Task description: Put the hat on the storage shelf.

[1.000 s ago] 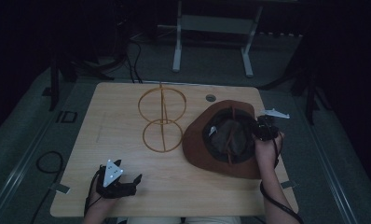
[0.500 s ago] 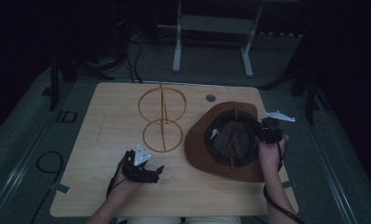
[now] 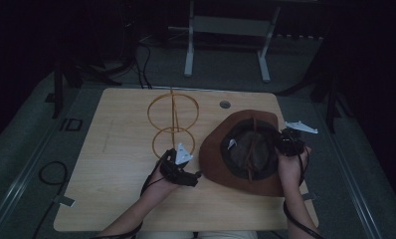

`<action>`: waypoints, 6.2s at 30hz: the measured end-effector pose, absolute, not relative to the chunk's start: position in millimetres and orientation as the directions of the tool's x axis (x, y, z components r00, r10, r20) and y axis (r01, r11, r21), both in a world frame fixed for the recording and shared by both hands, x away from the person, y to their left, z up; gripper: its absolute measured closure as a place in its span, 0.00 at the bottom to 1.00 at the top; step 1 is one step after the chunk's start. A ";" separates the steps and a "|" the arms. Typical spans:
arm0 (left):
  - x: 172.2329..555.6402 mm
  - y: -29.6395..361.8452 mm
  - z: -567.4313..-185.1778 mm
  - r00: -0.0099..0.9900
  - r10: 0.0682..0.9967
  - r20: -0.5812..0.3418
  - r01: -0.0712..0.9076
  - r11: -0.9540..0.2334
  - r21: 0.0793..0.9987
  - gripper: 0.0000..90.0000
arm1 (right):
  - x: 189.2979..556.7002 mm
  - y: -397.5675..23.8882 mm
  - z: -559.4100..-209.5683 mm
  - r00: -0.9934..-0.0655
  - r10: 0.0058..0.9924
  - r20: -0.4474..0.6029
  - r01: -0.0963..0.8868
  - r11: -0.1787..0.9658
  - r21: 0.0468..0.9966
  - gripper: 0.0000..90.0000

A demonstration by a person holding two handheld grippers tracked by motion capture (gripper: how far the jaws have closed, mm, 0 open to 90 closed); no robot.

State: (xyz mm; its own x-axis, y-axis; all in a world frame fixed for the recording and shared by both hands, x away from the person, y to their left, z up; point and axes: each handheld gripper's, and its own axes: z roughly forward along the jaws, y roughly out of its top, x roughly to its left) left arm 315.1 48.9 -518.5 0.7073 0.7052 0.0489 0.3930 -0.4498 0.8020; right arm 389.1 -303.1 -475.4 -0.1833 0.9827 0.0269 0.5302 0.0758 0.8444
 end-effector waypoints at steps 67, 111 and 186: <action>370.2 -46.3 -446.9 0.575 0.754 0.318 0.200 -0.506 0.839 0.98 | 293.8 -317.6 -417.3 -0.480 0.875 0.057 0.341 0.127 0.931 0.58; 324.5 -13.1 -434.2 0.865 0.416 0.280 -0.225 -0.176 0.958 0.97 | 298.2 -281.3 -421.9 -0.847 0.529 0.056 0.128 0.099 0.987 0.47; 291.8 91.4 -500.7 0.792 0.597 0.127 0.111 -0.346 0.932 0.29 | 367.0 -264.1 -357.0 -0.752 0.633 0.185 0.140 -0.120 0.983 0.99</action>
